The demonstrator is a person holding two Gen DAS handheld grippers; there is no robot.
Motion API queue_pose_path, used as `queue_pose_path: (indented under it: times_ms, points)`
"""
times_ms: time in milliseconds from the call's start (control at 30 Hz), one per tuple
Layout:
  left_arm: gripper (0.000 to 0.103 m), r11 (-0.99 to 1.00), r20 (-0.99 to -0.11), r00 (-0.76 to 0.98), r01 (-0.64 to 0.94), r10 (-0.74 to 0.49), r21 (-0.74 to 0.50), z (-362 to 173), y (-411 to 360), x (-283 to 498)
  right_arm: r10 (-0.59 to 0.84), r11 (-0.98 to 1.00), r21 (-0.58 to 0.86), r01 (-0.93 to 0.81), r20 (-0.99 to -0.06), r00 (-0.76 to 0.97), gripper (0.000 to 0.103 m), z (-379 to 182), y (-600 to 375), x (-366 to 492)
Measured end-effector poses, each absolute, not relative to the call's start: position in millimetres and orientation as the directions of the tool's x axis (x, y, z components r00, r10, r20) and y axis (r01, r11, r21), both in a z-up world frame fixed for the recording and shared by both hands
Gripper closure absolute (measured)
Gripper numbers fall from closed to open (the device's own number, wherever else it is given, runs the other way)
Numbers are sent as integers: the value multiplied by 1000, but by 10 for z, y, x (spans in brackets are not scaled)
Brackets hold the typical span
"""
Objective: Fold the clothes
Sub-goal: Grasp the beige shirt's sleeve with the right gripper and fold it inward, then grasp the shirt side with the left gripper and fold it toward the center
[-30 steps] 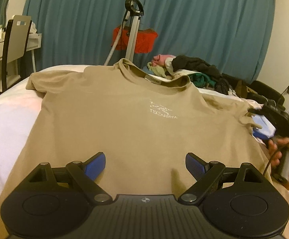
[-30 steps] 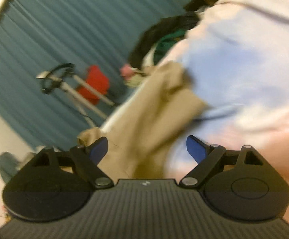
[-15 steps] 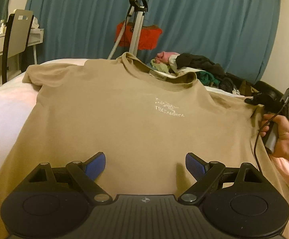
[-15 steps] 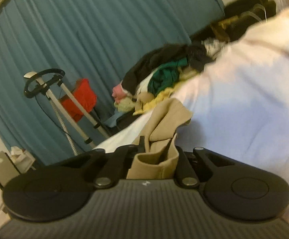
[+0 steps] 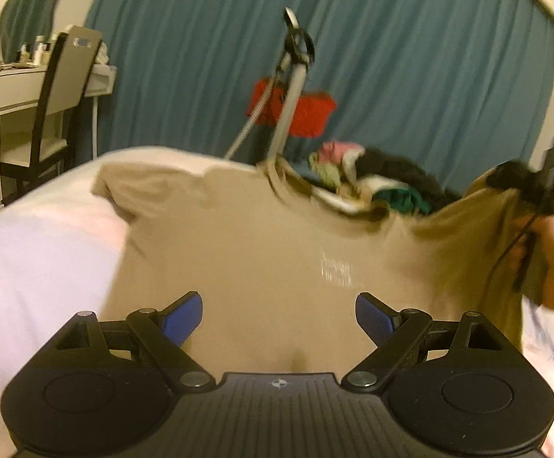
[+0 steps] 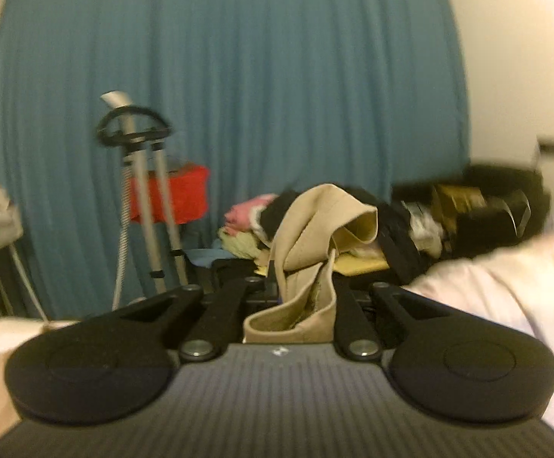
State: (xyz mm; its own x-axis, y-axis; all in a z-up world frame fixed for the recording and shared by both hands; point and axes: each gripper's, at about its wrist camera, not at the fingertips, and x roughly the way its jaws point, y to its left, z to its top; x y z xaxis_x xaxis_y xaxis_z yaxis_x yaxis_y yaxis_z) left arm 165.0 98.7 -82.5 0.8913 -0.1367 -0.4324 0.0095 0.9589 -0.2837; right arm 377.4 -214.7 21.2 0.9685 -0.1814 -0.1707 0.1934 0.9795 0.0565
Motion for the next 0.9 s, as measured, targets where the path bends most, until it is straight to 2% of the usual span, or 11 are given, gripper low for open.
queue_pose_path:
  times_ms: [133,267,367,433,467,500,533,567,767,900]
  points:
    - [13,943,-429,899,-60,-92,-328,-753,1212,1660,-107,994,-37,102,-200,974,96,48,-1358,3807]
    - [13,915,-423,903,-107,-75,-390,-723,1472,1657,-29,989,-150,-18,-304,952,96,-399,-621,3969]
    - [14,925,-423,904,-103,-66,-366,-758,1588,1661,14,979,-184,-87,-364,931,94,-673,-288,4067]
    - [14,948,-406,913,-103,-29,-300,-787,1619,1651,46,986,-130,-103,-382,923,92,-741,-310,4096]
    - [14,954,-411,911,-113,-12,-278,-804,1631,1669,74,990,-84,-116,-394,916,81,-724,-370,4086]
    - [14,954,-418,909,-114,-13,-278,-819,1641,1700,102,991,-39,-128,-406,908,50,-707,-430,4077]
    - [14,954,-418,908,-109,-18,-278,-825,1634,1718,125,991,4,-136,-408,904,32,-687,-491,4047]
    - [14,956,-415,910,-104,-19,-273,-828,1621,1727,132,991,30,-130,-384,914,7,-653,-555,3936]
    - [14,974,-407,913,-77,-16,-211,-824,1441,1701,170,978,169,-119,-333,927,6,-310,-980,3112]
    - [14,979,-401,916,-54,-31,-198,-790,1351,1633,186,972,198,-127,-314,931,6,-100,-1156,2367]
